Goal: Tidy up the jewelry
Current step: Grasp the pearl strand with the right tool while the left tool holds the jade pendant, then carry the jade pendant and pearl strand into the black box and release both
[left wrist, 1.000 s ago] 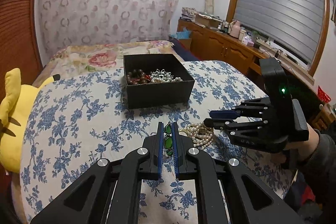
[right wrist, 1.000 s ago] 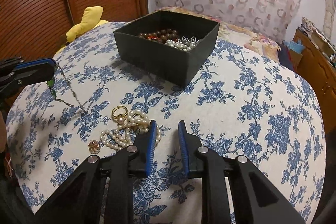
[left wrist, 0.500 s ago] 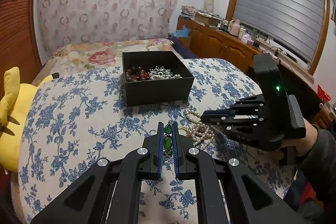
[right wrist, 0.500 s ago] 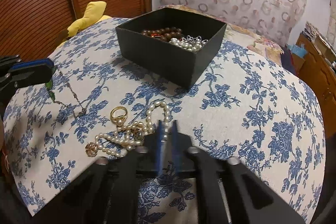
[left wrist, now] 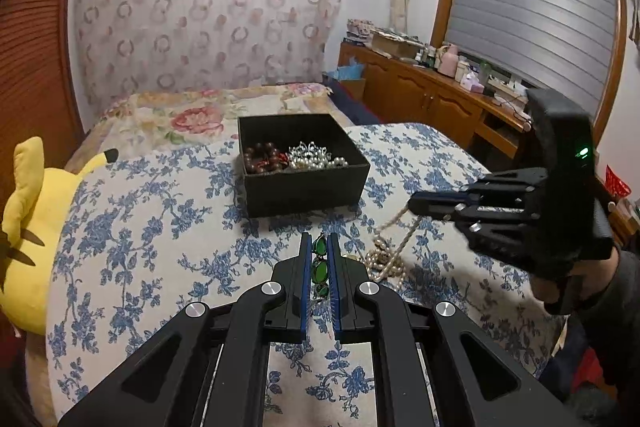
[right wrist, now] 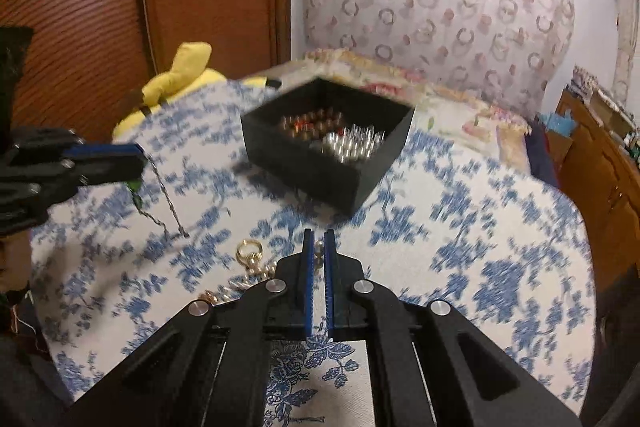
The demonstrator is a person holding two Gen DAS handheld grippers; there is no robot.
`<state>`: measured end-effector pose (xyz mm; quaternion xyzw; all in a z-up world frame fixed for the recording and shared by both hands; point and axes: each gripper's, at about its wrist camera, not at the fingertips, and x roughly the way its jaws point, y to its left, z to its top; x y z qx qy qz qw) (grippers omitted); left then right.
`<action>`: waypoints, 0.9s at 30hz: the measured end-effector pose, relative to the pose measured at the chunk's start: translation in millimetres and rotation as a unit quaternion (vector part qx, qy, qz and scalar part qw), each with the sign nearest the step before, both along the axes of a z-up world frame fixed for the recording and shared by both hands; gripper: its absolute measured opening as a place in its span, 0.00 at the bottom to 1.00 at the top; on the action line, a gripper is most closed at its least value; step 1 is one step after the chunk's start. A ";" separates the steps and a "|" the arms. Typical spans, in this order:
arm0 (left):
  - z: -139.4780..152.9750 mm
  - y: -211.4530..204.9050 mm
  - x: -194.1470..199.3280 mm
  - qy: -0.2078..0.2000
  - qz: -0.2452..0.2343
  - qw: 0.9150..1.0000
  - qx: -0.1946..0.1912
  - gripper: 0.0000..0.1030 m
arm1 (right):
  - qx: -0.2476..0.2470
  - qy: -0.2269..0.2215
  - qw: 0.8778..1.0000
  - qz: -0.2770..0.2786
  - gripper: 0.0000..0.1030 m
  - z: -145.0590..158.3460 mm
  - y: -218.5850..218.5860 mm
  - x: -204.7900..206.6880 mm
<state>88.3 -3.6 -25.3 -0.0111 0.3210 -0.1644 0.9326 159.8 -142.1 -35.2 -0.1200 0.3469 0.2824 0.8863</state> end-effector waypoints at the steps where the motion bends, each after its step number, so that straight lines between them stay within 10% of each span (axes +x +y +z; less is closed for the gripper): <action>1: 2.0 0.1 -0.3 -0.002 0.001 1.000 0.000 0.06 | 0.002 -0.004 1.000 0.000 0.05 4.2 -1.3 -0.3; 27: 47.8 -6.6 3.5 -0.051 0.012 0.998 0.021 0.06 | 0.044 -0.129 0.991 0.009 0.05 129.1 -11.1 -24.9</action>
